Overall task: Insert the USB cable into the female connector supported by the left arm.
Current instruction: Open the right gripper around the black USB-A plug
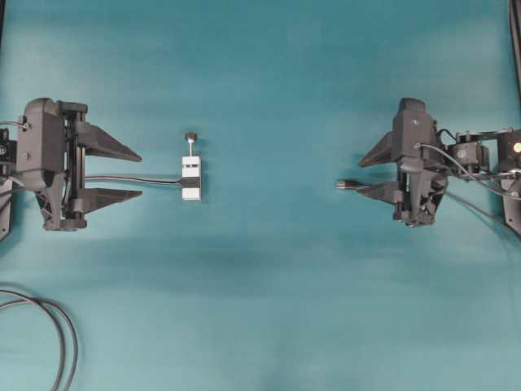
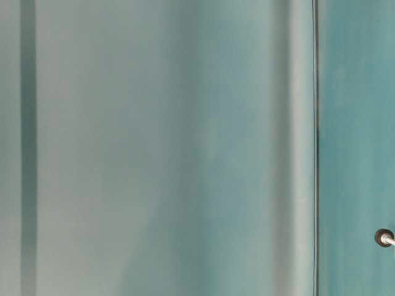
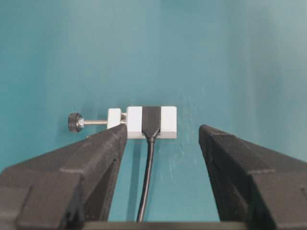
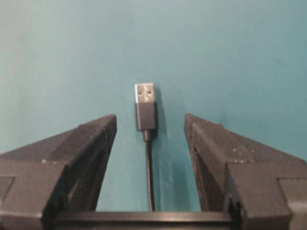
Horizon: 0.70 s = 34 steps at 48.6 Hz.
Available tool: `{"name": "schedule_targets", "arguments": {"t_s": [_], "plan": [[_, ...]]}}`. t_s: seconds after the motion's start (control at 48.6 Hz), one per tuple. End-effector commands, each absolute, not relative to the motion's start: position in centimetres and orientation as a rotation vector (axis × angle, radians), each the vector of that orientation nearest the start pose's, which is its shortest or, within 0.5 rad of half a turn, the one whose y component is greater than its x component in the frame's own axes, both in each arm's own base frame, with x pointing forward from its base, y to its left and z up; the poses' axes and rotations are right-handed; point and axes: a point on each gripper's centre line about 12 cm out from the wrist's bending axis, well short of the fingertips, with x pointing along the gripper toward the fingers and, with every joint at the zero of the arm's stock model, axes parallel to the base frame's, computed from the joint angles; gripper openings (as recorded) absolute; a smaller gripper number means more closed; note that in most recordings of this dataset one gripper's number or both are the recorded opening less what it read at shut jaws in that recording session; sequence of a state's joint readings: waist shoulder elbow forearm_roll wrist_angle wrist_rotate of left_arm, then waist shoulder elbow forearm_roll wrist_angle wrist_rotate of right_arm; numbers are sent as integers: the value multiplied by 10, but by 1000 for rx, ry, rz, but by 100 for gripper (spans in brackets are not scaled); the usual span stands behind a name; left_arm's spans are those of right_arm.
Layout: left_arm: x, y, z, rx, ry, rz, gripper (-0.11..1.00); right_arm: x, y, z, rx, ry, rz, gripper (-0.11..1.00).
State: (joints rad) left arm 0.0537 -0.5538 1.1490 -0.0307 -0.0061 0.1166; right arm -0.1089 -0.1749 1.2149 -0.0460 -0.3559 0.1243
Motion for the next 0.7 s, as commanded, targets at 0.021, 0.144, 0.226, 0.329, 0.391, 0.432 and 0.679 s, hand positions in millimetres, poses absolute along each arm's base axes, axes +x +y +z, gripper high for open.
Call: {"name": "schedule_targets", "arguments": {"t_s": [0.021, 0.144, 0.226, 0.329, 0.391, 0.432, 0.679], "plan": [[242, 13, 184, 46, 572, 33, 65, 251, -26, 104, 117, 635, -116, 61], [238, 12, 178, 6, 588, 43, 65, 251, -26, 103, 118, 624, -116, 61], [236, 12, 175, -13, 595, 49, 65, 253, -26, 101, 119, 624, -115, 61], [236, 12, 176, -27, 593, 53, 65, 253, -26, 96, 120, 629, -114, 61], [236, 12, 175, -29, 595, 55, 65, 254, -26, 93, 125, 635, -116, 61], [236, 12, 176, -28, 596, 54, 65, 254, -26, 91, 126, 641, -115, 61], [236, 12, 175, -30, 601, 54, 65, 258, -27, 86, 133, 645, -117, 61]]}}
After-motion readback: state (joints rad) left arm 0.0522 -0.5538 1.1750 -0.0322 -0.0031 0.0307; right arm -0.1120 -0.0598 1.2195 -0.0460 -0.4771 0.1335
